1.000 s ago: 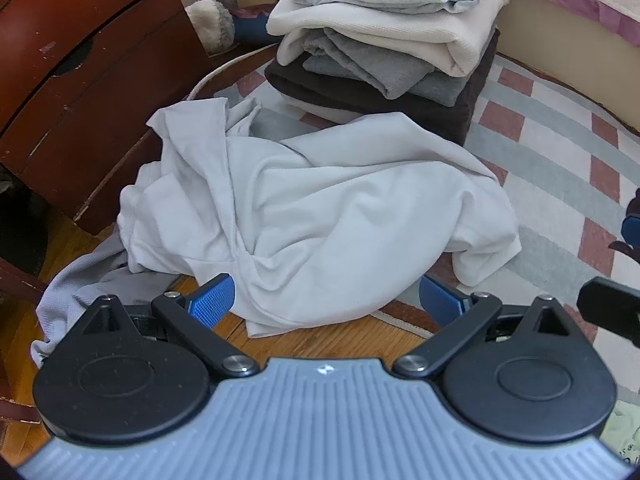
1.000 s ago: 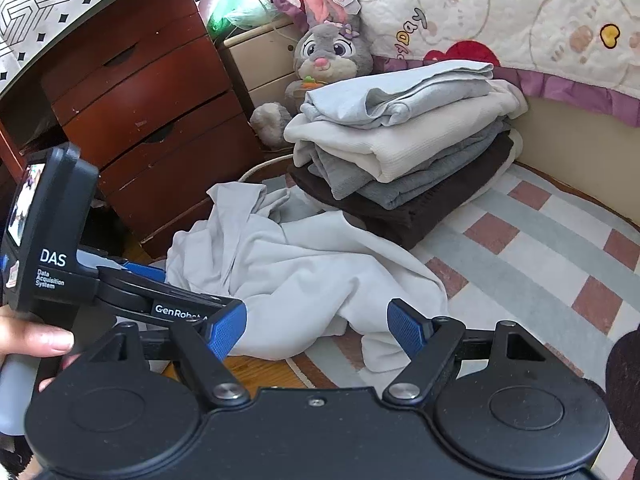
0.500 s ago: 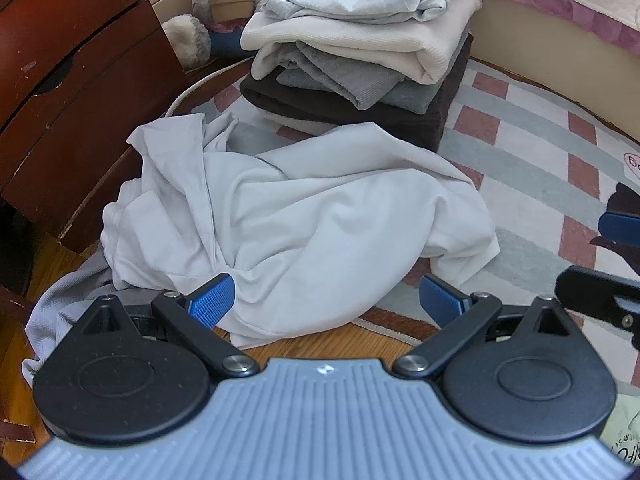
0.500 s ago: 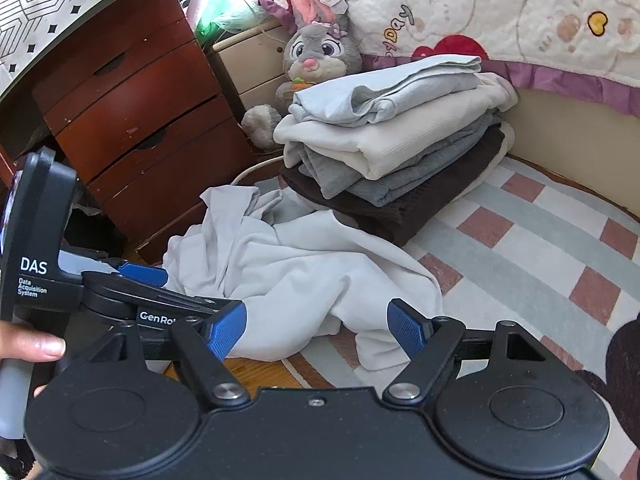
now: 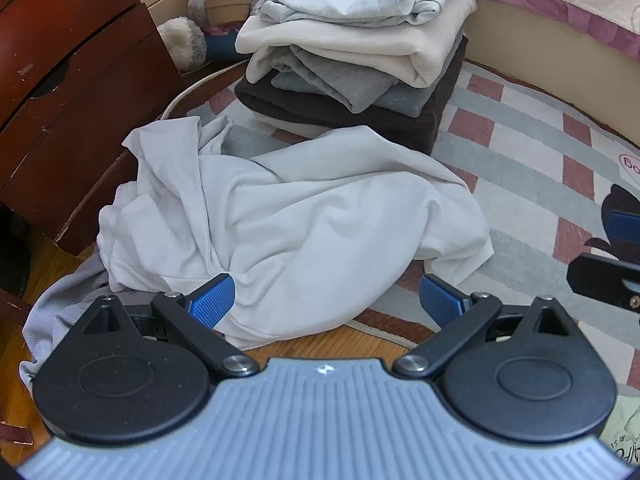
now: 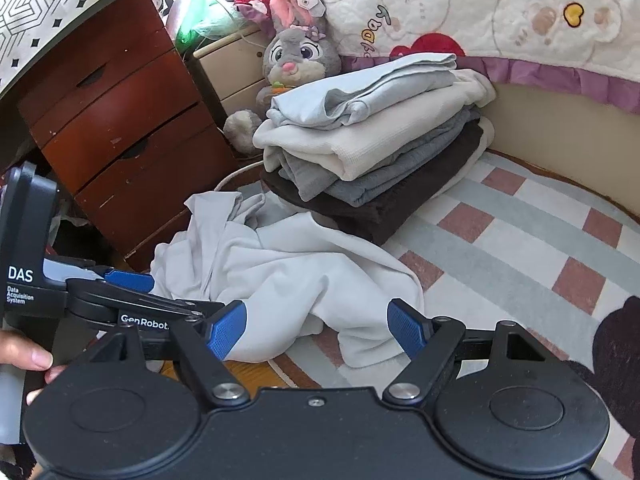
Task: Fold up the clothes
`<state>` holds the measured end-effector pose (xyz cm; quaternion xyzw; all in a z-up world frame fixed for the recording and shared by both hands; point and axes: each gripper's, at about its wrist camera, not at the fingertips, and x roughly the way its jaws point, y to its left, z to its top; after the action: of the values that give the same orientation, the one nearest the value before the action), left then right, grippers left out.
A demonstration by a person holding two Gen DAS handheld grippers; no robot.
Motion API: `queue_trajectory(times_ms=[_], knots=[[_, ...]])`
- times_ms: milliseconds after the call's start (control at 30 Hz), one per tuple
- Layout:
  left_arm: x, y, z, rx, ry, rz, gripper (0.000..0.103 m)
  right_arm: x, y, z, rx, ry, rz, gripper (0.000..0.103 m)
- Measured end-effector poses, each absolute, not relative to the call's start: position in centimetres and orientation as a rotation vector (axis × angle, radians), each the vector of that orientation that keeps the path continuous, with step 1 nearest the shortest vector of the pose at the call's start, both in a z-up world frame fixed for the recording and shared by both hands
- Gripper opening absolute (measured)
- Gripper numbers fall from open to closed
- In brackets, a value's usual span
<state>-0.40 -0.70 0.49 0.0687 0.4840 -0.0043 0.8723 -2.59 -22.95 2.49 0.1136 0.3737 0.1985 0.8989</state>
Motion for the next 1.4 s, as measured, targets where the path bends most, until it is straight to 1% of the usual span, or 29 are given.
queue_trajectory(times_ms=[933,1233,1300,1400], knots=[[0.0,-0.6,0.5,0.159,1.025,-0.011,0.100,-2.3,-23.0,2.0,0.241,0.796,0.407,0.082],[0.1,-0.1,-0.2,0.149,1.025,-0.014,0.100,-2.0,-22.9,1.5,0.230,0.805,0.388,0.082],[0.1,-0.1,-0.8,0.200,1.012,-0.003,0.096,-2.1,-22.7,1.1,0.214,0.807,0.394,0.082],[0.1,0.0,-1.5,0.268,0.963,0.039,0.096,-2.4,-22.1,0.9,0.200,0.799,0.460,0.082]])
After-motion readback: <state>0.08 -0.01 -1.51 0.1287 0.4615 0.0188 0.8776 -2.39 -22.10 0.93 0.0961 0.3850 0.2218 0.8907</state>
